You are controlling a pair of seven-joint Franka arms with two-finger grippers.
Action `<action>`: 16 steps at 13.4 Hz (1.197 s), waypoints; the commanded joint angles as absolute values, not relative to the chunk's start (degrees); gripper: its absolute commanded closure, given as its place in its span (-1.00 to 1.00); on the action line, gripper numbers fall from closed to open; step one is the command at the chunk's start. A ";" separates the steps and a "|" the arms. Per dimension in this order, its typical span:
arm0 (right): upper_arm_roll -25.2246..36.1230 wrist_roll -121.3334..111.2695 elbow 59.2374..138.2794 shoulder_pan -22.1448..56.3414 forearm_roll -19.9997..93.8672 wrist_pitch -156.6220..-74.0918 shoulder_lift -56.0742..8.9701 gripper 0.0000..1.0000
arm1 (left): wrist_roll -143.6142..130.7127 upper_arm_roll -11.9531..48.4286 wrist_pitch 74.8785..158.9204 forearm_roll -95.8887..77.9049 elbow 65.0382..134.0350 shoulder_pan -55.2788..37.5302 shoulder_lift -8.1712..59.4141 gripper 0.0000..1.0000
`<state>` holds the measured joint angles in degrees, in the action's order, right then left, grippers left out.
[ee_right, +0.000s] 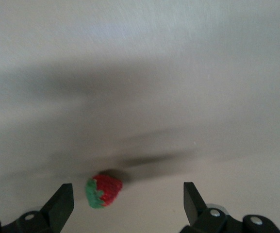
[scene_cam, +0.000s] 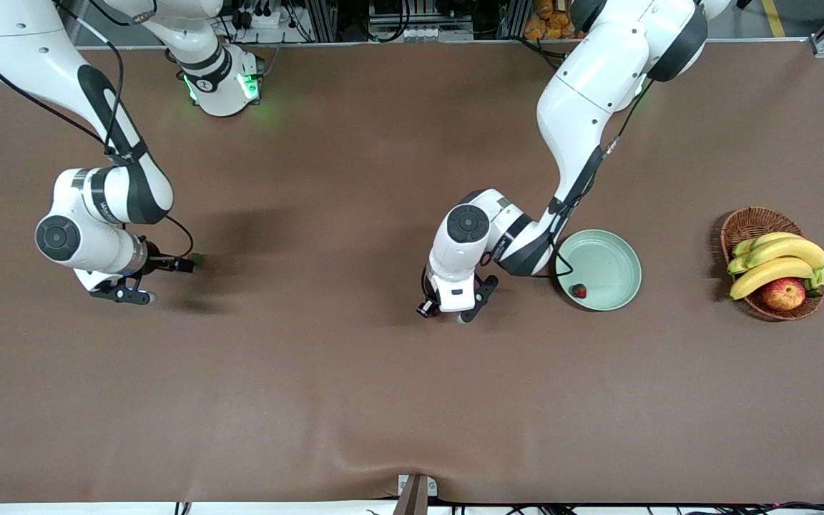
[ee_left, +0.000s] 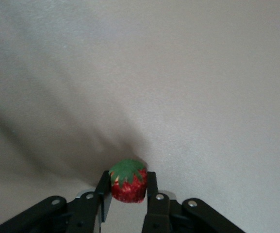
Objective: Collect all strawberries into plate
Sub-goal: 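Carry the strawberry to the plate while the right gripper reaches the last strawberry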
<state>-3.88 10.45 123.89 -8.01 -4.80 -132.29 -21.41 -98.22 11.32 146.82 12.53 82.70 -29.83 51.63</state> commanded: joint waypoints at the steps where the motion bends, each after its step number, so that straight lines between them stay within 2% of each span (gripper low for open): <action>1: -5.19 10.63 128.05 -9.05 0.07 -133.42 -19.42 -1.00 | -96.77 10.46 146.35 12.83 82.08 -29.71 49.58 1.00; 5: -5.19 10.63 128.06 -8.44 4.30 -134.03 -21.27 -1.00 | -92.75 10.72 132.66 12.83 84.27 -26.11 39.23 1.00; 10: -5.10 10.63 127.97 -8.35 4.31 -138.77 -23.55 -1.00 | -72.38 12.13 122.10 12.04 98.85 -16.72 25.51 1.00; 13: -5.10 10.63 127.88 -8.26 4.31 -138.87 -23.82 -1.00 | -60.68 12.13 121.55 12.04 107.12 -10.74 21.36 1.00; 15: -5.10 10.63 127.88 -8.17 4.39 -138.69 -23.82 -0.80 | -55.22 12.04 121.55 12.30 109.24 -7.49 21.62 1.00; 16: -5.10 10.63 127.88 -8.17 4.39 -138.52 -23.82 -0.53 | -51.98 12.04 121.64 12.30 109.33 -5.47 21.97 1.00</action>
<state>-4.70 10.52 127.37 -8.00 3.50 -138.34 -24.28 -57.10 11.38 121.35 12.53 106.42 -8.67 23.69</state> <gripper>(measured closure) 0.053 0.683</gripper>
